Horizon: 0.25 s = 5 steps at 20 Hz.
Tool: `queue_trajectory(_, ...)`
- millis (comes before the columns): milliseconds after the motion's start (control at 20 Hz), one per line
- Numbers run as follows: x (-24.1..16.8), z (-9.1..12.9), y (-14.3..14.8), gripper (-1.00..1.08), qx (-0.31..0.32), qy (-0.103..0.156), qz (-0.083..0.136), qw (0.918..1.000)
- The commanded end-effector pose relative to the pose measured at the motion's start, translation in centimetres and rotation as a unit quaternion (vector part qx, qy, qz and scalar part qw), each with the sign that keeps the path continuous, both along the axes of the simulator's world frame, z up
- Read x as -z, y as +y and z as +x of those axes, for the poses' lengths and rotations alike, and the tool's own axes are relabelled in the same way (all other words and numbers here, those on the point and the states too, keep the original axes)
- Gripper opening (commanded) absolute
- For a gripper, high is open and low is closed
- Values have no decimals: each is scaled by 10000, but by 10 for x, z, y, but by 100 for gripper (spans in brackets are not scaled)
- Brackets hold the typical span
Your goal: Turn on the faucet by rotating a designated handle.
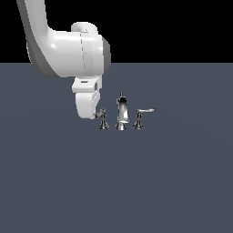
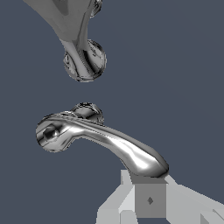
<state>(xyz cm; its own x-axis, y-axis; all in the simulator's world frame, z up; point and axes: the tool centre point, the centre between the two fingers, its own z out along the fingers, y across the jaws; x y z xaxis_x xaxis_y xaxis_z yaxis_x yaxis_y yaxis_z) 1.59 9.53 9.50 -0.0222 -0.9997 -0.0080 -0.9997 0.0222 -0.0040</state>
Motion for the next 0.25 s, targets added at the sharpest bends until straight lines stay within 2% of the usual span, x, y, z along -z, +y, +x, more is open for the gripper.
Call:
queue_trajectory(0,0,-5,-23,-100,98,17,-36,9999)
queue_trajectory(200,0,-11,-36,-100,101,20,-38,9999)
